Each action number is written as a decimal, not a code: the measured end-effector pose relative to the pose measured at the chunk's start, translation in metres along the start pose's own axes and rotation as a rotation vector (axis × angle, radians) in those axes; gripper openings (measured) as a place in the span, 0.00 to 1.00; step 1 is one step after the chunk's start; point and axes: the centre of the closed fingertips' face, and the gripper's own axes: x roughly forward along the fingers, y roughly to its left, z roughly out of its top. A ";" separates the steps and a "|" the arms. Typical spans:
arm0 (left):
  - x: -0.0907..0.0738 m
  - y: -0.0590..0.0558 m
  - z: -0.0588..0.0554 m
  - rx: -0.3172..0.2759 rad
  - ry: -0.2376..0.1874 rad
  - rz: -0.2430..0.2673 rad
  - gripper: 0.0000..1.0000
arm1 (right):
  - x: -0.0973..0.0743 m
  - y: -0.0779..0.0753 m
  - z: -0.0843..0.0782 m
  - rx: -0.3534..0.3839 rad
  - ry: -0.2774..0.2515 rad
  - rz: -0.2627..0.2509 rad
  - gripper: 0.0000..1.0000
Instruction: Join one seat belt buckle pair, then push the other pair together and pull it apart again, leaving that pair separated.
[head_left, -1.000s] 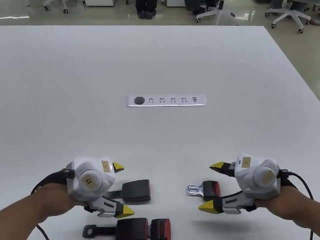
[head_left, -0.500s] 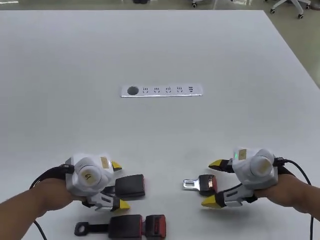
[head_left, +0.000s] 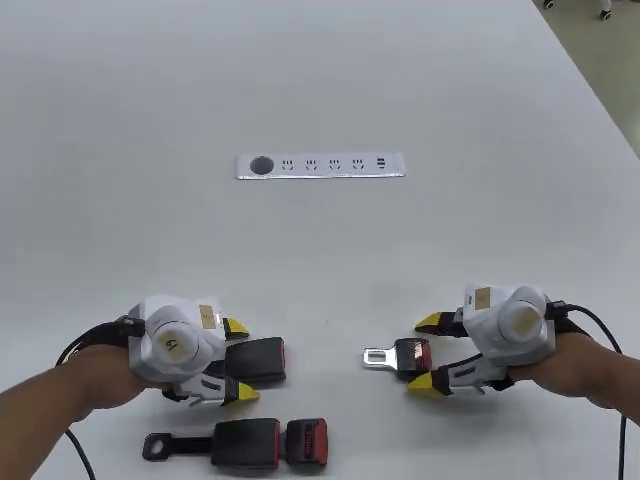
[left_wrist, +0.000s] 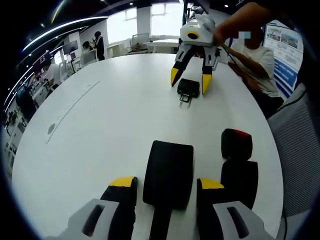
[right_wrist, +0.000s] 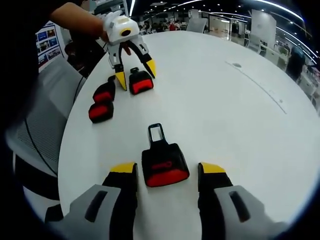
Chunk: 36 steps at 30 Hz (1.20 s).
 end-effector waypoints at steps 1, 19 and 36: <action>0.000 0.000 0.000 0.006 0.000 -0.004 0.47 | 0.000 0.000 -0.001 -0.006 0.009 -0.002 0.42; 0.012 0.001 0.000 0.129 0.012 -0.083 0.35 | 0.008 0.000 -0.005 -0.100 0.122 0.006 0.34; 0.009 0.001 0.000 0.131 0.038 -0.088 0.35 | 0.011 0.002 -0.002 -0.103 0.146 0.013 0.33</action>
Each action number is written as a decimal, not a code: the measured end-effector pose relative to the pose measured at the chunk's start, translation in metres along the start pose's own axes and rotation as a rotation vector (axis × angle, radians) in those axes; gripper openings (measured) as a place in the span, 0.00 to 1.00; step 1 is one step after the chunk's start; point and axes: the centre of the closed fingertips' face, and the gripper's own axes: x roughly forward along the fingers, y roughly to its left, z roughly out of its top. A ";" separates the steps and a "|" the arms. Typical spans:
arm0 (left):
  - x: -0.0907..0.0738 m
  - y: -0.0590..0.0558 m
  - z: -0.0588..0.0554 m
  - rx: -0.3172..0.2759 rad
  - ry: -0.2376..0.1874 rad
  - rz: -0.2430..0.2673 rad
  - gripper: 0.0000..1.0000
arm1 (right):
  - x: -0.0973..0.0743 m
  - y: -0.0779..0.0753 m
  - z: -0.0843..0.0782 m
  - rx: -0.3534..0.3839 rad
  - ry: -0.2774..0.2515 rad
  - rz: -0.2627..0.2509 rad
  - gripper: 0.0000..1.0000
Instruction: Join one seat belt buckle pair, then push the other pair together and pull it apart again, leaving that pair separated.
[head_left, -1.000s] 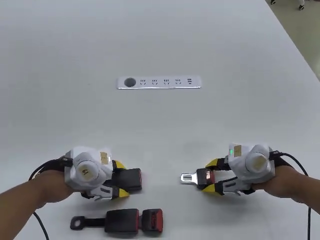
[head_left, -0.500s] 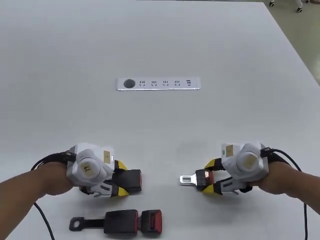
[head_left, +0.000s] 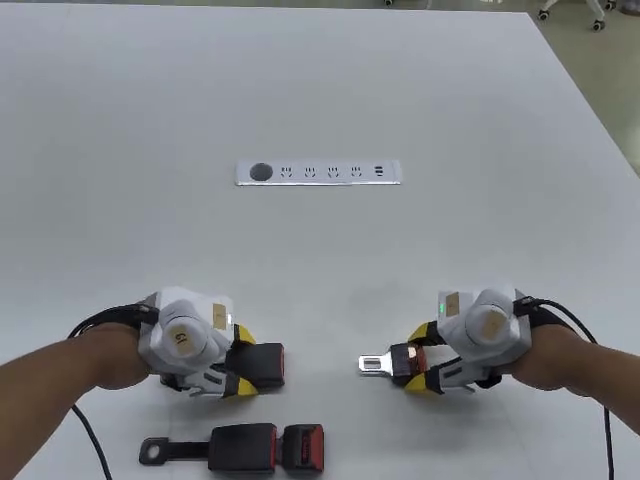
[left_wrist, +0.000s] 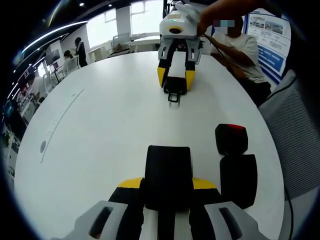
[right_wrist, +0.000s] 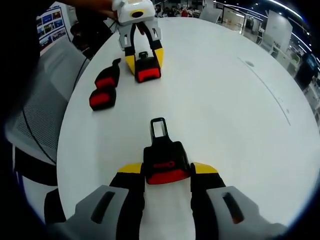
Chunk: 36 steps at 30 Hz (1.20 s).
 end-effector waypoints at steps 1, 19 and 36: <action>0.000 0.000 0.000 0.000 0.001 -0.001 0.35 | 0.000 0.001 0.001 0.002 -0.001 0.000 0.33; -0.002 -0.001 0.002 0.005 0.025 -0.004 0.35 | 0.013 0.004 0.024 -0.010 -0.010 0.007 0.33; -0.003 -0.002 0.003 0.007 0.031 -0.006 0.35 | 0.031 0.014 0.054 -0.029 -0.045 0.021 0.33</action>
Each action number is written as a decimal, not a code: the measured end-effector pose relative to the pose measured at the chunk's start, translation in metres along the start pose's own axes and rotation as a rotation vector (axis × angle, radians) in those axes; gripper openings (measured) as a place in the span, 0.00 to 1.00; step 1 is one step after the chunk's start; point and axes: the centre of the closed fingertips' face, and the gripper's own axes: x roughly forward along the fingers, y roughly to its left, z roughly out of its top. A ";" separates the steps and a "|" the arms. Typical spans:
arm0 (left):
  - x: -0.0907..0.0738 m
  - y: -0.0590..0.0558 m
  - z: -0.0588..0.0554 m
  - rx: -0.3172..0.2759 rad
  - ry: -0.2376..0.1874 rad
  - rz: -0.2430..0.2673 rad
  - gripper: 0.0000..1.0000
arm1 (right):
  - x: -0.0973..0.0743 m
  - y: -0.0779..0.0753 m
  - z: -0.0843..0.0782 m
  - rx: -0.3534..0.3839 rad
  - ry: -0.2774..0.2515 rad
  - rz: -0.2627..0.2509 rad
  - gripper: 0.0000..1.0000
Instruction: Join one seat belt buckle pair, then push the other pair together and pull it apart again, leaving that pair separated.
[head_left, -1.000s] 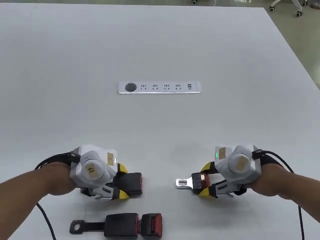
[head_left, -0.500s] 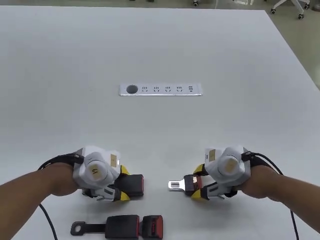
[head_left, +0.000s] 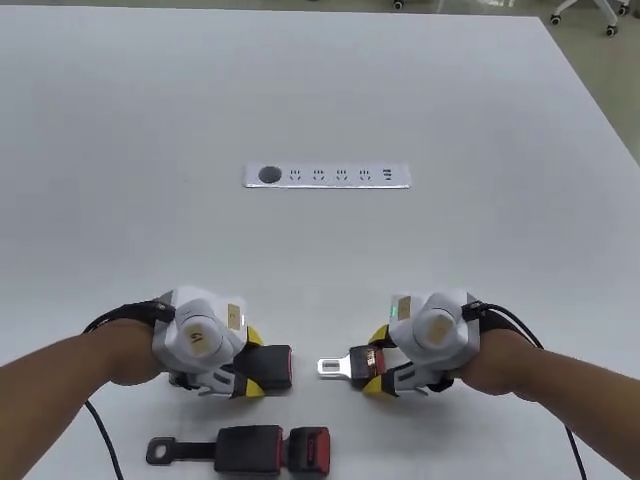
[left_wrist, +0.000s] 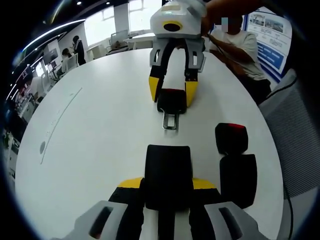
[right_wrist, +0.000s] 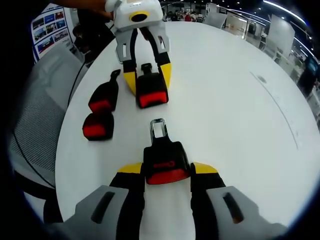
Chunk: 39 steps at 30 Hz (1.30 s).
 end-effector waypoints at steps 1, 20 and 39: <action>0.000 0.000 -0.001 -0.001 0.001 0.000 0.35 | 0.001 0.000 0.002 -0.002 -0.001 -0.003 0.33; 0.000 -0.001 -0.002 0.014 0.008 -0.008 0.35 | 0.024 0.007 0.028 -0.024 -0.019 0.011 0.33; 0.003 0.001 -0.002 0.044 0.030 -0.030 0.35 | 0.032 0.008 0.038 -0.016 -0.031 0.015 0.33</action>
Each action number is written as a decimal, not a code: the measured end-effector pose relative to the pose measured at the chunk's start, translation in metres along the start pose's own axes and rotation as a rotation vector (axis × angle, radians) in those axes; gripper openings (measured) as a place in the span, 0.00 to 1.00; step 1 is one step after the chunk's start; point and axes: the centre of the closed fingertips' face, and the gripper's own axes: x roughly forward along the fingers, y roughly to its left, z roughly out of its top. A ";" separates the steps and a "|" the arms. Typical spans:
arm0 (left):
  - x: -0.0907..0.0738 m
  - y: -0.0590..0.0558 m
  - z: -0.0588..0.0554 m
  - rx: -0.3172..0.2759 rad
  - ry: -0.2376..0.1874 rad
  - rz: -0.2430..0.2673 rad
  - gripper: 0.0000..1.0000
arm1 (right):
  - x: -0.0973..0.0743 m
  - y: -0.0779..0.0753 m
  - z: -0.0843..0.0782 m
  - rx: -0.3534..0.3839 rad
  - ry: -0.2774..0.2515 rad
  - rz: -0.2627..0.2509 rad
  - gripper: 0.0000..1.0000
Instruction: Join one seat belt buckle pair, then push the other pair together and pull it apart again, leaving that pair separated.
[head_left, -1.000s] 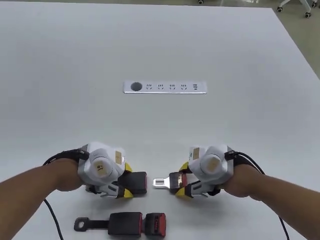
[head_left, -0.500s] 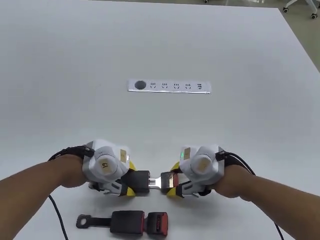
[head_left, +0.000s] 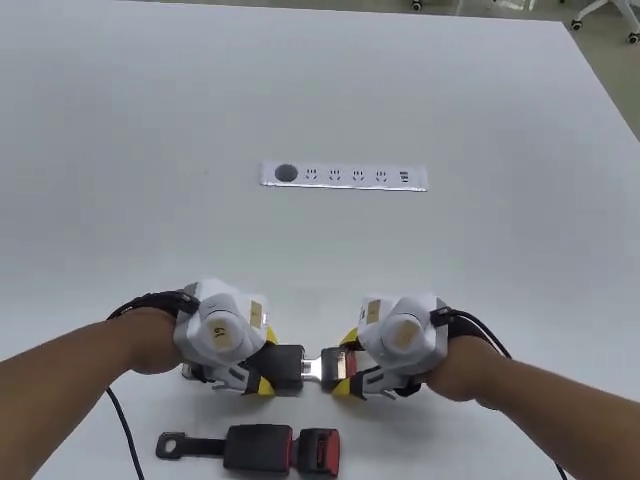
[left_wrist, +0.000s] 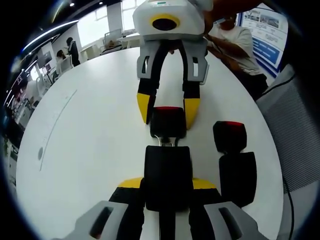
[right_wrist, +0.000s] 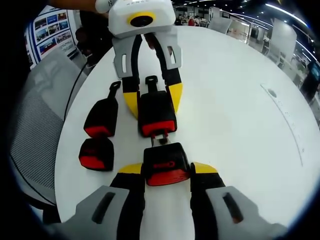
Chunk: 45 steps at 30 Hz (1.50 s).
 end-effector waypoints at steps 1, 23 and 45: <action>0.000 0.000 0.000 -0.001 0.000 0.000 0.35 | 0.000 -0.001 0.001 0.002 -0.004 0.000 0.33; 0.001 -0.001 0.001 0.007 0.035 -0.005 0.34 | 0.006 0.003 0.014 0.014 -0.027 -0.031 0.32; 0.001 -0.002 0.002 0.008 0.052 -0.003 0.35 | 0.006 0.002 0.014 -0.004 -0.005 -0.043 0.33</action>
